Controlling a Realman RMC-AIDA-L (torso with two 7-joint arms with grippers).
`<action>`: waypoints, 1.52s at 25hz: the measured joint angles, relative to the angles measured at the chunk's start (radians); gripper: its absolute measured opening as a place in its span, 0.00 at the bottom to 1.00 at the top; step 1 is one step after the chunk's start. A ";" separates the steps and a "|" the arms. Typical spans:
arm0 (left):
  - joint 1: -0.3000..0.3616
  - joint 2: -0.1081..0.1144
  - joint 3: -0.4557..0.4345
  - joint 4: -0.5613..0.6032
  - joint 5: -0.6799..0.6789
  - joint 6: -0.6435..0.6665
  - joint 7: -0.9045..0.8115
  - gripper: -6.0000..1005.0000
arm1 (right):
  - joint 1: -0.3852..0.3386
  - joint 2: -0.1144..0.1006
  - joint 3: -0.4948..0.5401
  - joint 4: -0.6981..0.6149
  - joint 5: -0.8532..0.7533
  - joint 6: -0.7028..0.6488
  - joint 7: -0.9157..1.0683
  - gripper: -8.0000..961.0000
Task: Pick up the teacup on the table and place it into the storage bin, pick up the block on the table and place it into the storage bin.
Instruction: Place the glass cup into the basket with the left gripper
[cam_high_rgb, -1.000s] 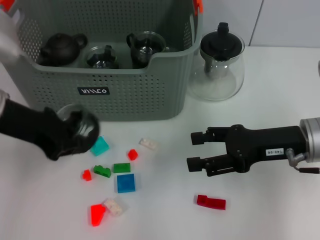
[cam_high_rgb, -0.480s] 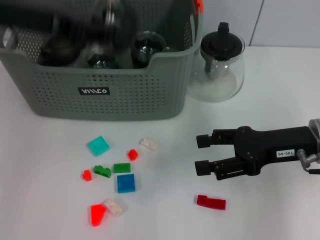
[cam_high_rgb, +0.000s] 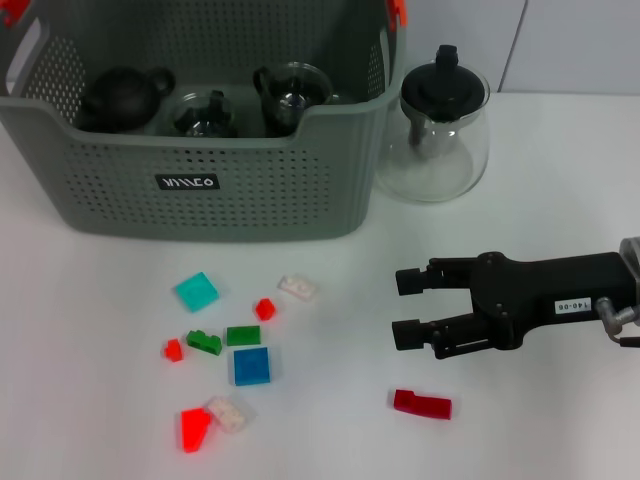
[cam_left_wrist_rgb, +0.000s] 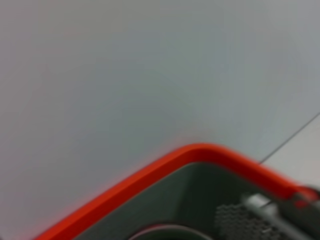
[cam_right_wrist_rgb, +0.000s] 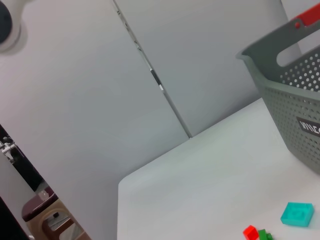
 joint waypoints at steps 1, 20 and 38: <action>-0.026 -0.002 0.004 -0.042 0.045 -0.035 -0.001 0.05 | 0.000 0.000 0.000 0.001 0.000 0.001 0.000 0.97; -0.107 -0.074 0.191 -0.402 0.314 -0.462 -0.093 0.05 | 0.001 0.010 0.000 0.007 -0.004 0.012 -0.005 0.97; -0.048 -0.122 0.280 -0.460 0.317 -0.595 -0.084 0.06 | 0.006 0.014 0.000 0.009 -0.004 0.017 -0.005 0.97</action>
